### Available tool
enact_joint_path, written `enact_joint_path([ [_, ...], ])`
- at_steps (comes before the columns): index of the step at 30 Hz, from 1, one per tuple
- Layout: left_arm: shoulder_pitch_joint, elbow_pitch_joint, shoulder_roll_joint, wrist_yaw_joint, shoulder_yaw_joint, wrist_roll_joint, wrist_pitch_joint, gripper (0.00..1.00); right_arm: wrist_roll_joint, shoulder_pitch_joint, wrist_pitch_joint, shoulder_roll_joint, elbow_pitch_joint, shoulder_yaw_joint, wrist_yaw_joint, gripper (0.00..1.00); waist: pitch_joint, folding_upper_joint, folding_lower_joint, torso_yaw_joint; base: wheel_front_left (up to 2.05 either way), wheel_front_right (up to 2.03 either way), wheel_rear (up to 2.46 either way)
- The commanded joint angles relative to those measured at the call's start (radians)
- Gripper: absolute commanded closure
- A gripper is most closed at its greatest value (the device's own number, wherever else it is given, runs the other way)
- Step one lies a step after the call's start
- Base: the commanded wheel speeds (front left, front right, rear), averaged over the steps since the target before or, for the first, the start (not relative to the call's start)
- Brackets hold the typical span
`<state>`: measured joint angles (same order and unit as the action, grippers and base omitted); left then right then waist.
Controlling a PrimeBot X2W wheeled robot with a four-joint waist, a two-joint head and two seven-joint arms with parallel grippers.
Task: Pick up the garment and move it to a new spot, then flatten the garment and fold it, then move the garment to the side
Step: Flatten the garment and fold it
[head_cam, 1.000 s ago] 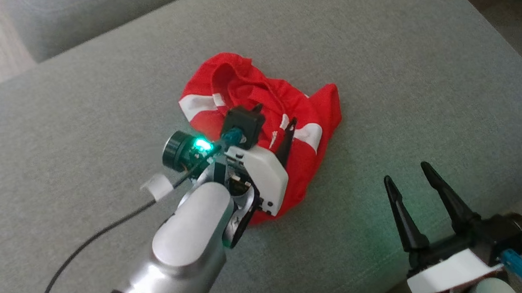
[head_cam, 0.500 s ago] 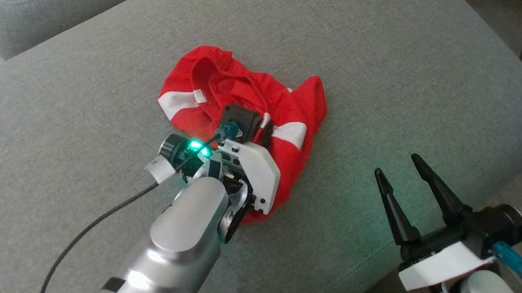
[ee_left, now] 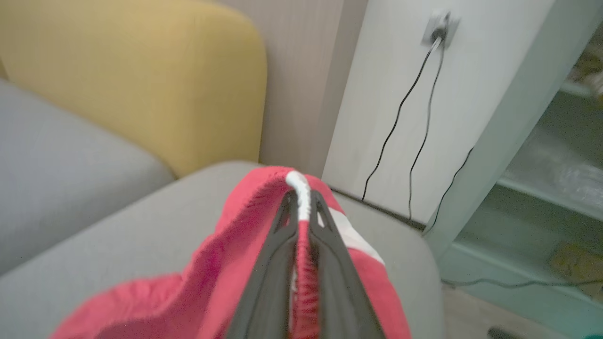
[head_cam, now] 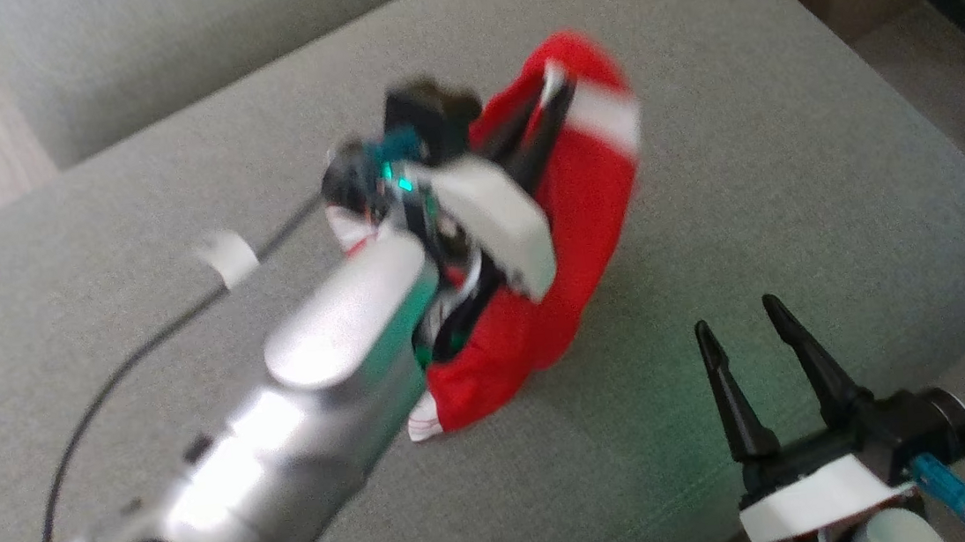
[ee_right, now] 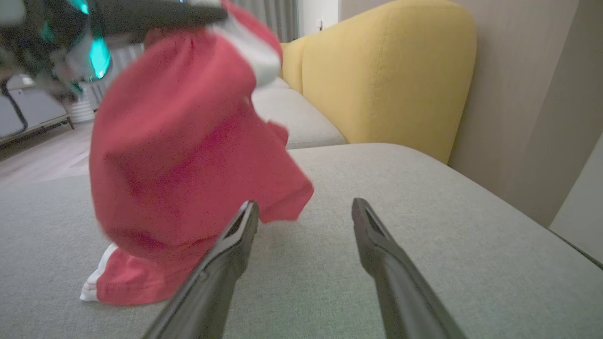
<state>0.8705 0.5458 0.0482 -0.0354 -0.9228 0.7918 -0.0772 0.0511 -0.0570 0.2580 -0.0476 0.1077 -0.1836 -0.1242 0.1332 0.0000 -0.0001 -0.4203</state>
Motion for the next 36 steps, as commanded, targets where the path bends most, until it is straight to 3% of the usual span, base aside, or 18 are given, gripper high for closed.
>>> enact_joint_path([
  [1,0.088,-0.043,0.002,0.000,0.038,0.013,0.020,1.00,-0.007,-0.003,0.004,-0.004,-0.029,-0.016,-0.007,0.00,-0.034,0.0000,0.0001,0.014,0.00,0.00,0.00],
  [8,0.228,-0.065,0.012,0.046,0.130,0.043,0.123,1.00,0.013,-0.043,0.004,-0.003,-0.030,0.001,-0.007,0.00,-0.109,0.0000,0.0001,0.069,0.00,0.00,0.00],
  [12,0.090,-0.139,0.083,0.076,0.163,0.082,0.152,1.00,0.027,-0.072,0.004,-0.003,-0.035,0.021,-0.007,0.00,-0.132,0.0000,0.0001,0.124,0.00,0.00,0.00],
  [18,-0.294,-0.229,0.161,0.087,0.106,0.131,0.219,1.00,0.028,-0.084,0.004,-0.003,-0.032,0.030,-0.007,0.00,-0.104,0.0000,0.0001,0.205,0.00,0.00,0.00],
  [23,-0.497,-0.201,0.165,0.074,0.075,0.140,0.301,1.00,0.028,-0.070,0.004,-0.003,-0.018,0.023,-0.007,0.00,-0.080,0.0000,0.0001,0.275,0.00,0.00,0.00],
  [27,-0.561,-0.203,0.149,0.027,0.072,0.129,0.328,1.00,0.037,-0.051,0.004,-0.013,-0.016,0.022,-0.007,0.00,-0.076,0.0000,0.0001,0.325,0.00,0.00,0.00],
  [32,-0.602,-0.205,0.126,0.000,0.101,0.103,0.337,0.98,0.044,-0.015,0.004,-0.045,-0.018,0.012,-0.007,0.00,-0.080,0.0000,0.0001,0.369,0.00,0.00,0.00],
  [33,-0.606,-0.204,0.120,-0.005,0.103,0.096,0.338,0.67,0.045,-0.012,0.004,-0.050,-0.017,0.012,-0.007,0.00,-0.083,0.0000,0.0001,0.376,0.00,0.00,0.00],
  [34,-0.610,-0.203,0.116,-0.011,0.104,0.091,0.338,0.23,0.045,-0.011,0.004,-0.054,-0.015,0.010,-0.007,0.00,-0.086,0.0000,0.0001,0.381,0.00,0.00,0.00],
  [35,-0.614,-0.199,0.111,-0.015,0.106,0.089,0.338,0.00,0.045,-0.011,0.004,-0.056,-0.014,0.009,-0.007,0.00,-0.090,0.0000,0.0001,0.386,0.00,0.00,0.00],
  [36,-0.617,-0.195,0.107,-0.019,0.107,0.086,0.338,0.00,0.046,-0.012,0.004,-0.057,-0.012,0.007,-0.007,0.00,-0.092,0.0000,0.0001,0.389,0.00,0.00,0.00],
])
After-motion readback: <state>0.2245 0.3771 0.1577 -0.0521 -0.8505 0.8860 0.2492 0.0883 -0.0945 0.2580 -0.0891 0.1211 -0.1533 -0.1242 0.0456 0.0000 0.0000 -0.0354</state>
